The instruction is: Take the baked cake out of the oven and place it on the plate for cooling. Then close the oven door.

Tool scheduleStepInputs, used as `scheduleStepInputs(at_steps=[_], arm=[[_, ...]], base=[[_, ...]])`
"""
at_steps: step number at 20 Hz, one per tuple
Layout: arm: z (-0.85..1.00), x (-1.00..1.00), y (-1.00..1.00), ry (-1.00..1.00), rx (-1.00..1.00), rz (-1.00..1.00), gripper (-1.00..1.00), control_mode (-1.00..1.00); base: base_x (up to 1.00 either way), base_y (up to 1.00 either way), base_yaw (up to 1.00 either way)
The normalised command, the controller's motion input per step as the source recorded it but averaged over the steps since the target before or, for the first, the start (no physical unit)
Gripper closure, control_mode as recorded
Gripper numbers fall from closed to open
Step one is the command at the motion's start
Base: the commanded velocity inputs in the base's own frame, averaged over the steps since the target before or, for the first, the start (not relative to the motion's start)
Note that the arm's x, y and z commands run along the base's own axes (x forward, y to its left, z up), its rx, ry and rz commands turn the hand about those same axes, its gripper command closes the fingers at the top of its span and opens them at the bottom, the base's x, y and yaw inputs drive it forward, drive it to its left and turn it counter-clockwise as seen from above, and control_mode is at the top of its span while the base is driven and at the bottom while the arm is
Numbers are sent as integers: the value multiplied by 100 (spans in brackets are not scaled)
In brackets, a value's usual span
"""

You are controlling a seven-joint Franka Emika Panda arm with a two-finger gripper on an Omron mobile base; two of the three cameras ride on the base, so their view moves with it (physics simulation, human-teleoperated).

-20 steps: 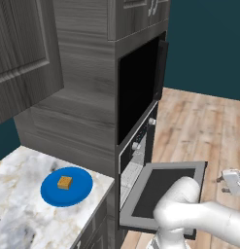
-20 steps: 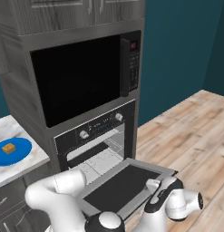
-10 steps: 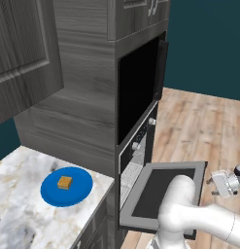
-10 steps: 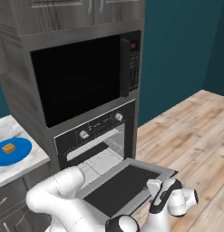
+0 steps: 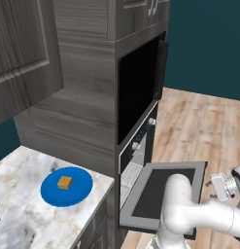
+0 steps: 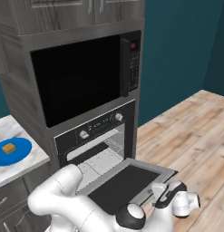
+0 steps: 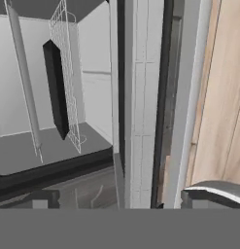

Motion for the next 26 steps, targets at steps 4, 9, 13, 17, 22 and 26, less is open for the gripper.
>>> scheduleStepInputs(at_steps=[4, 9, 13, 17, 22, 26], arm=[[-58, 23, -26, -3, 8, 2, -100, -100], [-60, 18, -10, -9, 8, 4, -100, -100], [-54, 18, 0, -17, 12, 6, -100, -100], [-59, 16, 0, -15, 15, 7, -100, -100], [-65, 14, -4, -9, 17, 7, -100, -100], [-69, 19, -14, -4, 18, 7, -100, -100]], base=[[0, 0, 0], [0, 0, 0], [0, 0, 0], [0, 0, 0], [0, 0, 0], [0, 0, 0]])
